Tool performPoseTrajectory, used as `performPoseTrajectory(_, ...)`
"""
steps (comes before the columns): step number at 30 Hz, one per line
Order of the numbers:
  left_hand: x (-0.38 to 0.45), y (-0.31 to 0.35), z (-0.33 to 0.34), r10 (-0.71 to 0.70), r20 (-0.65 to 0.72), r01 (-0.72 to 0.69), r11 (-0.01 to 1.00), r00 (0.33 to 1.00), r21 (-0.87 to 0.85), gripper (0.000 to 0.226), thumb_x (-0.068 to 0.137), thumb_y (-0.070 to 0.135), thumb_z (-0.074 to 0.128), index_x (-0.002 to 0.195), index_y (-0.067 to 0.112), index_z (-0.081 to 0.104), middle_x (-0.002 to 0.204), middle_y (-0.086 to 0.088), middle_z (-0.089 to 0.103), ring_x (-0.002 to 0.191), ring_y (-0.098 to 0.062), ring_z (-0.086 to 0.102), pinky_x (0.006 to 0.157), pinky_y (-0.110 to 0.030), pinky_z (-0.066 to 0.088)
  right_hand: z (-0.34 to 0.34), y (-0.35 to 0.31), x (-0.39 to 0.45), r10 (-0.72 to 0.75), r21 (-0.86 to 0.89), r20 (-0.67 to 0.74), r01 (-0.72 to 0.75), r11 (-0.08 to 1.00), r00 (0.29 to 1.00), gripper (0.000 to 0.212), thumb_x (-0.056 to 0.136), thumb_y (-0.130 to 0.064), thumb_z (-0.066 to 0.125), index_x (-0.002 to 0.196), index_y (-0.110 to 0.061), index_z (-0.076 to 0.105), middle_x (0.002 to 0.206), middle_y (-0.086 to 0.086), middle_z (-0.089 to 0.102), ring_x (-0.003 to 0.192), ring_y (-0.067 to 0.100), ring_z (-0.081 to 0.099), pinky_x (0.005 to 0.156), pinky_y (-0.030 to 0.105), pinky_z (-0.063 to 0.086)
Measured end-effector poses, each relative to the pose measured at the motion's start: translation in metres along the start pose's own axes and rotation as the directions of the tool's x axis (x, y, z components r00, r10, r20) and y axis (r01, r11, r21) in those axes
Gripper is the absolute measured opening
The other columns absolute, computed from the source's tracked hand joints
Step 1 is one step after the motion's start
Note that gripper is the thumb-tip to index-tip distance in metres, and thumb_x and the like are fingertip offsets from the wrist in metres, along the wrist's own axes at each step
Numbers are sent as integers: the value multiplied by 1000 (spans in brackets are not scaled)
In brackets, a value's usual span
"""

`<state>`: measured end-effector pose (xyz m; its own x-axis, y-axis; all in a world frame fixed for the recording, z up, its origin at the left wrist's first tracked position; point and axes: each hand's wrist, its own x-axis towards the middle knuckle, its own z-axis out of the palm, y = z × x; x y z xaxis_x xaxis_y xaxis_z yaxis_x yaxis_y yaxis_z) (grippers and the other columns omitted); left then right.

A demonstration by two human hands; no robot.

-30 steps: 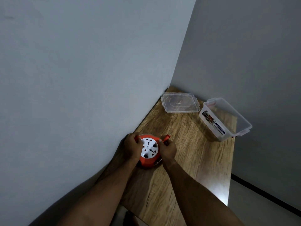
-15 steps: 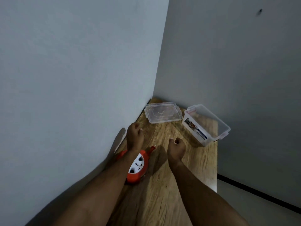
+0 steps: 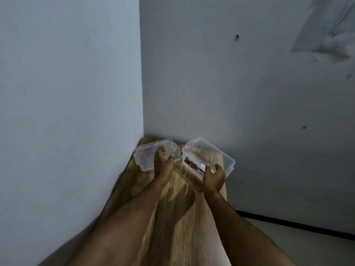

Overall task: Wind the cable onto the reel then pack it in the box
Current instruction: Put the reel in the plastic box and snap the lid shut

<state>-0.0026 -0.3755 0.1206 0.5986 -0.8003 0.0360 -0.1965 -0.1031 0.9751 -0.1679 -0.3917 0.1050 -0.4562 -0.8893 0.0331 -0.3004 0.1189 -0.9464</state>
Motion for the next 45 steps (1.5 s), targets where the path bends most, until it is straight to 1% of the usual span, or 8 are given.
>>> performPoseTrajectory(3,17,8,26,8,24,-7,1000,1000,-2,32,95,5,64,126,3,57,112,2,57,104,-12,55,73,2,35,-1,1,25,2,-16,-43,-3,1000,999,48,98,-24,66,137,3,58,137,23,58,131,39,51,109,42,42)
performPoseTrajectory(8,51,3,67,-23,85,23,1000,996,0,38,94,13,68,129,8,57,126,-6,63,118,-23,59,95,-32,49,5,14,65,4,-44,-98,-8,999,995,44,95,-16,66,134,3,59,135,25,58,130,41,48,108,44,40)
performPoseTrajectory(21,113,-17,127,-121,256,81,984,959,159,53,99,26,62,146,6,49,148,-12,54,136,-31,50,105,-30,39,8,49,128,19,-81,-140,-30,996,990,47,91,-9,69,136,1,57,134,22,53,127,39,49,106,41,41)
performPoseTrajectory(25,117,-24,133,-141,280,101,983,950,153,46,97,40,65,130,9,60,125,-9,65,113,-27,62,88,-31,48,11,52,137,18,-38,-82,-21,999,996,52,88,-2,68,139,1,54,136,19,49,123,37,55,105,39,45)
performPoseTrajectory(29,116,-30,134,-119,238,85,985,964,149,45,96,51,64,121,13,67,110,-2,68,102,-23,64,86,-33,52,14,52,147,23,-19,-18,-23,1000,1000,56,87,3,66,141,0,51,140,18,50,126,34,54,105,33,42)
performPoseTrajectory(35,112,-35,128,-150,143,138,986,978,90,31,95,44,67,105,15,70,98,1,71,90,-19,67,65,-26,50,20,64,165,34,8,64,-35,999,997,66,81,6,64,145,-6,50,141,16,56,132,32,54,114,48,44)
performPoseTrajectory(40,111,-39,115,-185,94,176,980,978,96,23,95,29,70,81,12,61,83,0,66,79,-19,65,58,-21,45,12,58,169,29,63,148,-39,997,989,72,83,16,63,150,-4,44,147,14,54,135,27,51,113,41,44)
performPoseTrajectory(45,107,-50,107,-216,58,209,971,975,116,29,90,32,76,86,6,64,84,-5,70,78,-20,68,61,-27,53,6,63,169,34,-16,152,-32,999,988,52,81,0,74,130,-8,63,116,12,70,108,30,68,97,44,57)
